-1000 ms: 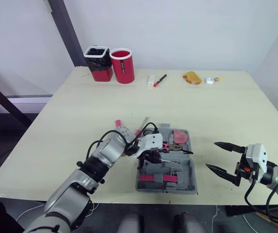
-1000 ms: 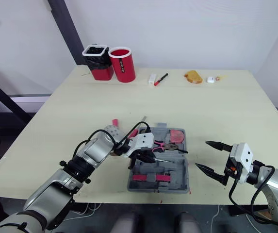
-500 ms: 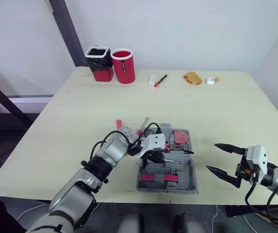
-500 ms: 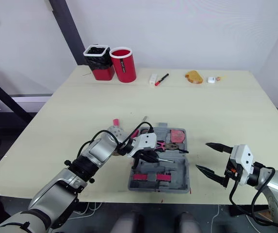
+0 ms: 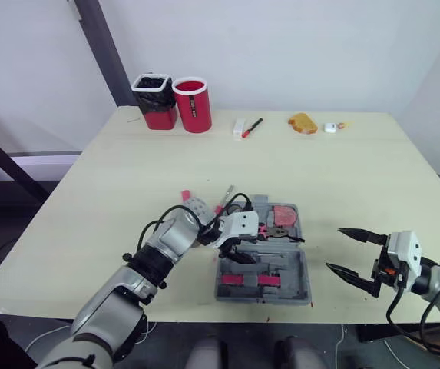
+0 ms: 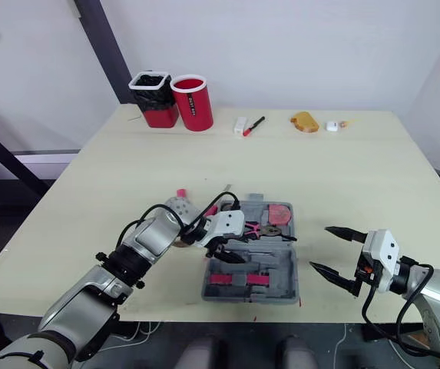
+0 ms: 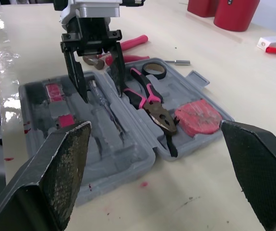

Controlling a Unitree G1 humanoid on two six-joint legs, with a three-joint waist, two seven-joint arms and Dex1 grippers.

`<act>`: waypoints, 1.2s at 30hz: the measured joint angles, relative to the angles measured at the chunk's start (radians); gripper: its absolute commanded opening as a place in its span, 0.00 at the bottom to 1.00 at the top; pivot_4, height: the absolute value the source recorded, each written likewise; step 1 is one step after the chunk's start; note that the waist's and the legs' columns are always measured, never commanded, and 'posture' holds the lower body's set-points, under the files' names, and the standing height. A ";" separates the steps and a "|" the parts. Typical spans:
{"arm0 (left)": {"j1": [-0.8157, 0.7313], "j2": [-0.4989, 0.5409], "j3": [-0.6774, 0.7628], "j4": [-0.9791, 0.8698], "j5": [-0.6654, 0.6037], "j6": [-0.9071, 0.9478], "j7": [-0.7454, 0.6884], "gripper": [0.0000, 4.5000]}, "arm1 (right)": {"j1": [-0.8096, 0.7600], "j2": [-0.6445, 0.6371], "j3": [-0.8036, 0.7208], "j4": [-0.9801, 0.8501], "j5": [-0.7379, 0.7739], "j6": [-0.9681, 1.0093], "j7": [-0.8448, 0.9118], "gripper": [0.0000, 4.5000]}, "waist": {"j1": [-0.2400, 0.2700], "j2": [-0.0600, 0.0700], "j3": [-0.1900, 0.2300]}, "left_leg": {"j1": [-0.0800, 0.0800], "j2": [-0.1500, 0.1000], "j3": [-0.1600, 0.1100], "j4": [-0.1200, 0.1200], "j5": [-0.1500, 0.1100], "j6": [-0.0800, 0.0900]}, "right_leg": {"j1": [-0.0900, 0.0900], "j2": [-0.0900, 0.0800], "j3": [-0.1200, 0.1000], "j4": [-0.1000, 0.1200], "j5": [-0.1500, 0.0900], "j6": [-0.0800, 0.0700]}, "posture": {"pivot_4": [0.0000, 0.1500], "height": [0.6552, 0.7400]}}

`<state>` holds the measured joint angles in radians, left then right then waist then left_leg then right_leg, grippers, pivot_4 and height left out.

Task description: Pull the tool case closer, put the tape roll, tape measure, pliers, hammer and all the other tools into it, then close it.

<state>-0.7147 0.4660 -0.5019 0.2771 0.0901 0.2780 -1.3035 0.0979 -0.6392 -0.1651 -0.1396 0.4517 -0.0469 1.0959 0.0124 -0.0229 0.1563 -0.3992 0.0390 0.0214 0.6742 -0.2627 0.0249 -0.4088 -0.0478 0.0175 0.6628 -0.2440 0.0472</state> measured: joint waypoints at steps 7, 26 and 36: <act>-0.001 0.024 0.057 -0.016 -0.018 -0.041 0.021 0.61 | -0.001 0.000 0.004 -0.001 0.000 0.000 -0.005 1.00 | 0.000 0.000 0.000 | 0.000 0.000 0.000 0.000 0.000 0.000 | 0.000 0.000 0.000 0.000 0.000 0.000 | 1.00 0.97; 0.046 -0.025 0.183 0.210 -0.173 -0.293 -0.024 0.01 | -0.029 0.005 0.032 -0.002 0.007 0.020 -0.015 1.00 | 0.001 0.000 0.000 | 0.000 0.000 0.000 0.000 0.000 0.000 | 0.000 0.000 0.000 0.000 0.000 0.000 | 1.00 0.97; 0.078 -0.068 0.172 0.304 -0.150 -0.377 -0.031 0.01 | -0.030 0.003 0.032 -0.002 0.008 0.020 -0.012 1.00 | -0.001 0.000 0.000 | 0.000 0.000 0.000 0.000 0.000 0.000 | 0.000 0.000 0.000 0.000 0.000 0.000 | 1.00 0.97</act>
<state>-0.6363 0.3983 -0.3299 0.5806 -0.0603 -0.0988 -1.3343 0.0683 -0.6359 -0.1329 -0.1412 0.4596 -0.0270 1.0836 0.0116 -0.0228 0.1563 -0.3990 0.0391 0.0215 0.6742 -0.2627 0.0249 -0.4089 -0.0476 0.0174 0.6629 -0.2439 0.0472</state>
